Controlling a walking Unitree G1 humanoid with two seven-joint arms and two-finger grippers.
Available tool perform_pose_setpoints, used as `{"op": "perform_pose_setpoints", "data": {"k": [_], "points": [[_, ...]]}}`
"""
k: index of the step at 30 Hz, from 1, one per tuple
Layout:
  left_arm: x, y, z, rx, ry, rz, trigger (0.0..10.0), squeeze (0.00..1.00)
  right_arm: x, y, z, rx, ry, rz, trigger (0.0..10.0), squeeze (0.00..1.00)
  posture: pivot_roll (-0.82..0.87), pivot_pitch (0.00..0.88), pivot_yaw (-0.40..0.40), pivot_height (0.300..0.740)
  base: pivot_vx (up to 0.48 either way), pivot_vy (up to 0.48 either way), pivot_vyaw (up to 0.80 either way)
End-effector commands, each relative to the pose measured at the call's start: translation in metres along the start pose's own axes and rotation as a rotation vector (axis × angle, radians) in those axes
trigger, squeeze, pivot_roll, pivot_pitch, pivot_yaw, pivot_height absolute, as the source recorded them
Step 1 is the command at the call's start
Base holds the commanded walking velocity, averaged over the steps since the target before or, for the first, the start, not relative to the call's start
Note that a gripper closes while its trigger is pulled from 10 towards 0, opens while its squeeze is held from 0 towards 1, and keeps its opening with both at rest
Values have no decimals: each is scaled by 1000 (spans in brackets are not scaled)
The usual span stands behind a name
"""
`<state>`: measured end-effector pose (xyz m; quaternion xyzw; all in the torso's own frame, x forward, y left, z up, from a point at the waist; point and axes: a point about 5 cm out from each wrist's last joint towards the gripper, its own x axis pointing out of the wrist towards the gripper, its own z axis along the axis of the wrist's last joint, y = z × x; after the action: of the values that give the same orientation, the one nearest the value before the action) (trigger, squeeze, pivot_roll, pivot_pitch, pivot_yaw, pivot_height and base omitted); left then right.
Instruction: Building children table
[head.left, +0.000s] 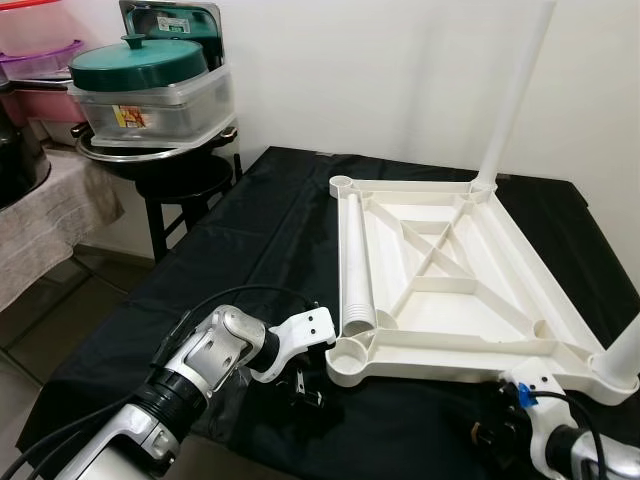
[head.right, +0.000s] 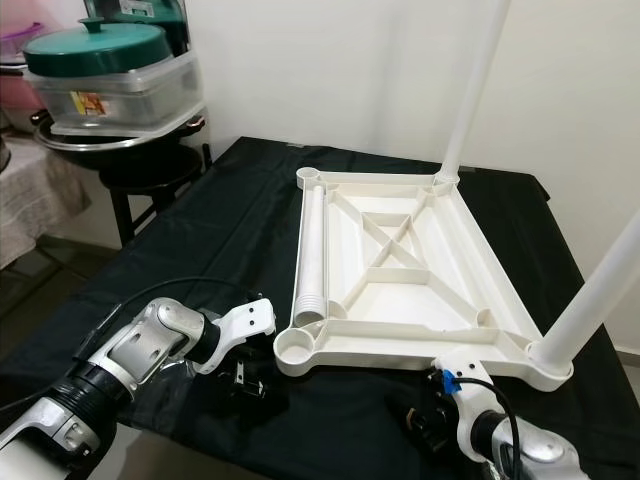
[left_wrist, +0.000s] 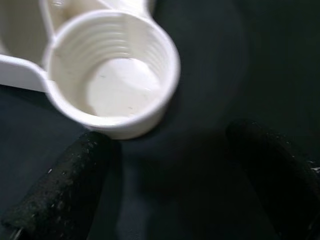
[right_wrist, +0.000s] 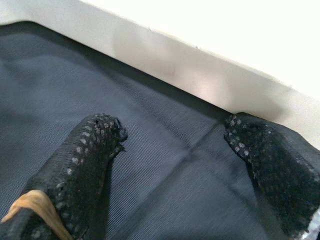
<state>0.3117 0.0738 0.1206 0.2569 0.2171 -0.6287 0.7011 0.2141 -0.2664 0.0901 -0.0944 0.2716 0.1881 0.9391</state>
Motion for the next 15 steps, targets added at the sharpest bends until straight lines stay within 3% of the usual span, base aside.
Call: {"op": "perform_pose_setpoints", "data": {"k": [1,8,15], "points": [[3,-7,-1,32,4,-49,10000,0,1,-8,-20,25,103,-75,10000,0,-46,0,27,740,0,0,0],[6,-3,2,29,-14,-25,10000,0,1,-15,-16,29,85,-110,10000,0,-51,0,28,740,0,0,0],[-6,14,0,-61,-75,117,10000,0,0,-1,-15,12,65,-48,10000,0,-61,0,31,740,0,0,0]]}}
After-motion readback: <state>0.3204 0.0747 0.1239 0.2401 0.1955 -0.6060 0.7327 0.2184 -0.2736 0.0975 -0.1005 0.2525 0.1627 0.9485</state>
